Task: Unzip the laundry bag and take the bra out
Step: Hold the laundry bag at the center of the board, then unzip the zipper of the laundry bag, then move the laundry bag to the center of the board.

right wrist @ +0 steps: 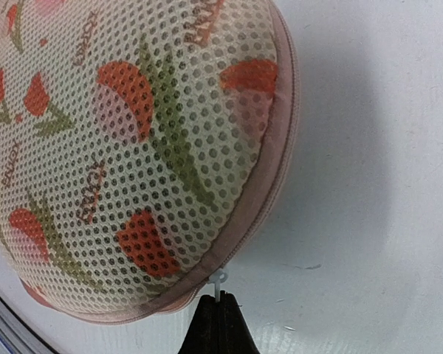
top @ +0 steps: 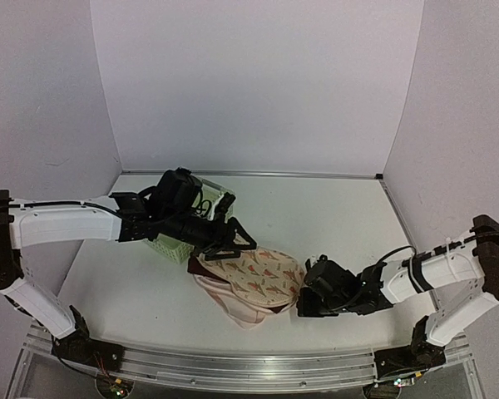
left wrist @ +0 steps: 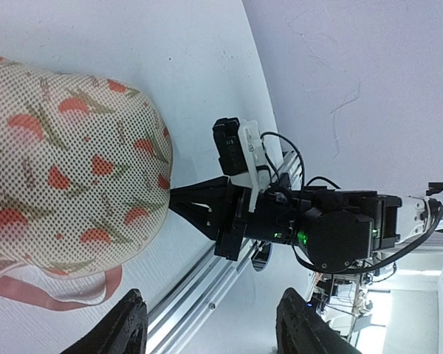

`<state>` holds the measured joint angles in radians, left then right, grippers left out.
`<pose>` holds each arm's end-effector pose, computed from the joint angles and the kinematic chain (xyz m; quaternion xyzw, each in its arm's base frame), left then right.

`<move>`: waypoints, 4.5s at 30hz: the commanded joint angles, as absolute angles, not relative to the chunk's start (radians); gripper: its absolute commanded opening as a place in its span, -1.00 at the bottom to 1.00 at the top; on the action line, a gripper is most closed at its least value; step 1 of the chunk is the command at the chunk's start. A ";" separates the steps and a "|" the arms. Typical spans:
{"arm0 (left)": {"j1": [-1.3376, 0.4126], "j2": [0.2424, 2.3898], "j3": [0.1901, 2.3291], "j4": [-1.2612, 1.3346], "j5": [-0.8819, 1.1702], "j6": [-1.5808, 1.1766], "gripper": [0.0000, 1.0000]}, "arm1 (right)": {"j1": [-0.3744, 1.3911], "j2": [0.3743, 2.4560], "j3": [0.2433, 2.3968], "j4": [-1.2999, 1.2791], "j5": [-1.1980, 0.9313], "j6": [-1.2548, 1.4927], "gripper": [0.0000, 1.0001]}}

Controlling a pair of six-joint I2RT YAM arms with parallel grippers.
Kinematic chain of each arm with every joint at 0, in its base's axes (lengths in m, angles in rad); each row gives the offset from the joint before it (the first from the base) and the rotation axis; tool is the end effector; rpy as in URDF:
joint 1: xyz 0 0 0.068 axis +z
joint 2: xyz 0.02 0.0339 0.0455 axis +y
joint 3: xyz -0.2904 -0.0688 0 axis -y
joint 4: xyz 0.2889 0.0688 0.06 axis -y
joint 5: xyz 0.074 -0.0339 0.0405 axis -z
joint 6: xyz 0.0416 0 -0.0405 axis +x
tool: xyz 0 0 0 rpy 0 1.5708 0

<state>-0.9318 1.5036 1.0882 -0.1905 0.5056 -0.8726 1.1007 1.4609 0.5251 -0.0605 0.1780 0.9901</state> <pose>0.2103 -0.3169 0.2787 0.1414 0.8539 -0.4898 0.1046 0.1290 0.2376 0.1087 -0.0277 0.9552 0.2014 0.2153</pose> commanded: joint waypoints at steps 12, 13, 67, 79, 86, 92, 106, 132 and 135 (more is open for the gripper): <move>-0.988 1.425 0.762 0.087 0.384 -1.287 0.35 | 1.162 1.590 0.706 0.040 0.283 1.058 -1.00; -0.991 1.433 0.748 0.114 0.370 -1.320 0.36 | 1.165 1.593 0.711 0.044 0.288 1.060 -1.00; -1.048 1.836 0.941 0.273 0.457 -1.305 -1.00 | 1.175 1.378 0.473 0.035 0.426 1.041 -1.00; -1.043 1.838 0.908 0.248 0.623 -1.089 -1.00 | 1.175 1.310 0.424 0.032 0.348 0.862 -1.00; -1.024 1.773 0.910 0.022 0.618 -0.904 -1.00 | 1.171 1.304 0.416 0.034 0.323 0.767 -1.00; -1.014 1.727 0.917 -0.102 0.629 -0.783 -1.00 | 1.148 1.303 0.425 0.007 0.318 0.751 -1.00; -1.015 1.681 0.910 -0.212 0.664 -0.635 -1.00 | 1.003 1.342 0.530 -0.049 0.260 0.604 -1.00; -1.015 1.705 1.013 -0.260 0.519 -0.661 -0.98 | 0.922 1.378 0.537 -0.045 0.100 0.537 -1.00; -0.993 1.734 1.040 -0.289 0.490 -0.672 -0.99 | 0.922 1.312 0.467 -0.038 0.126 0.622 -1.00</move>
<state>-1.0134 1.7226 0.9726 -0.2398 0.5488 -0.6563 0.9306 1.3968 0.5377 -0.0624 0.0910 0.4927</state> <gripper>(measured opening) 0.016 0.007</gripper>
